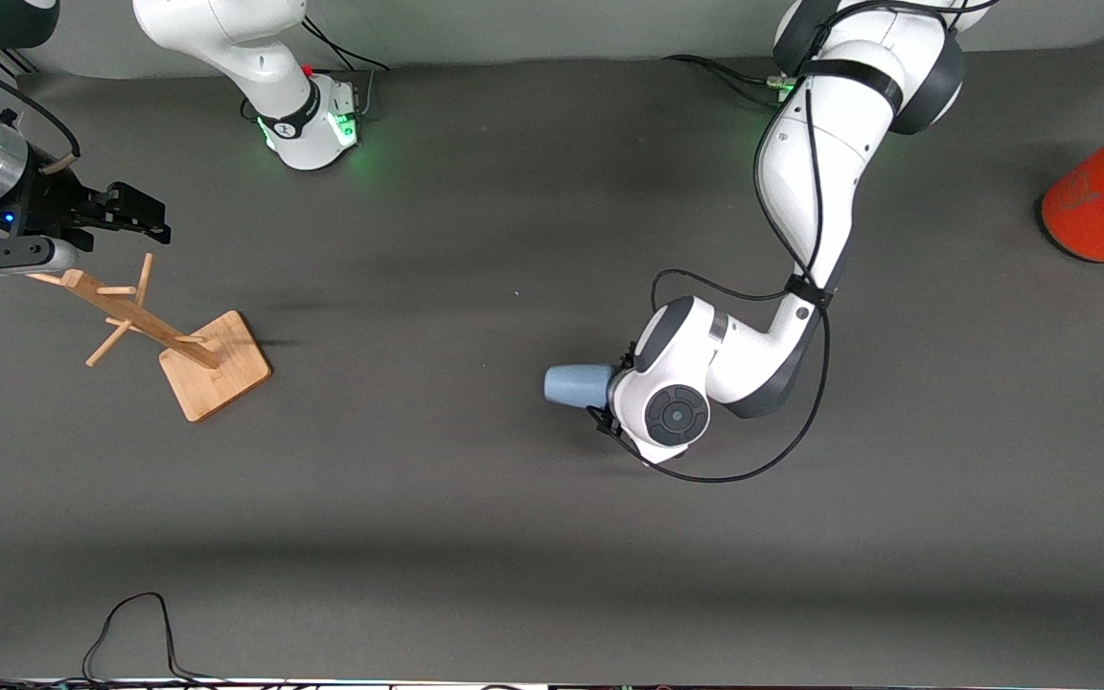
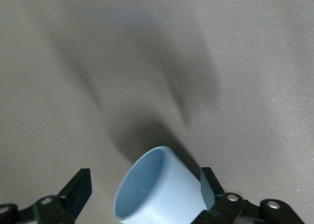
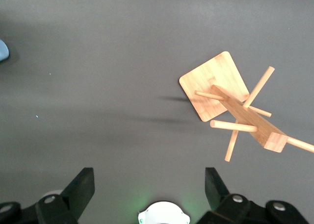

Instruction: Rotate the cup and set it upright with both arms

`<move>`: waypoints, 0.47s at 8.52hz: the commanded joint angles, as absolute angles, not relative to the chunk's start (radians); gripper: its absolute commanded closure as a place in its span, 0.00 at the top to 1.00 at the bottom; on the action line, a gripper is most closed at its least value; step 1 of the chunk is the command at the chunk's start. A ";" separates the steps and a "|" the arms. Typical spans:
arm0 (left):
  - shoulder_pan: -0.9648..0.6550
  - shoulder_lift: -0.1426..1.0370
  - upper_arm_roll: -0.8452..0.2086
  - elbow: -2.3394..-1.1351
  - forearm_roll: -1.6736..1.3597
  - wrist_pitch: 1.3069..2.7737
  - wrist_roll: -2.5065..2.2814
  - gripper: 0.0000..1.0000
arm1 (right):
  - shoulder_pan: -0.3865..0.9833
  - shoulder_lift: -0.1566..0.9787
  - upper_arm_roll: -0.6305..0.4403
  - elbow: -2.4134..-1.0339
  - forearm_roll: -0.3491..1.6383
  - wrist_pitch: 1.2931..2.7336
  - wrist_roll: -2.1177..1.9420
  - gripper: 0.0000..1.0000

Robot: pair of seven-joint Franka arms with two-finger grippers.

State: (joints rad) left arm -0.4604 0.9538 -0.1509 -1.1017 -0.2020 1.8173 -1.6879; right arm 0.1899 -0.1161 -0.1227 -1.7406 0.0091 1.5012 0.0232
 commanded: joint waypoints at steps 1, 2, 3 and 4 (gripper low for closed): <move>-0.468 0.966 -0.141 -1.068 -0.202 1.793 -1.712 1.00 | 0.114 -0.133 -0.101 -1.750 0.086 1.510 0.012 1.00; -0.469 0.966 -0.141 -1.069 -0.202 1.792 -1.712 1.00 | 0.114 -0.133 -0.101 -1.750 0.086 1.502 0.012 1.00; -0.469 0.966 -0.144 -1.068 -0.202 1.796 -1.709 1.00 | 0.114 -0.132 -0.103 -1.750 0.086 1.502 0.012 1.00; -0.474 0.962 -0.147 -1.066 -0.202 1.801 -1.709 1.00 | 0.114 -0.132 -0.104 -1.752 0.086 1.502 0.012 1.00</move>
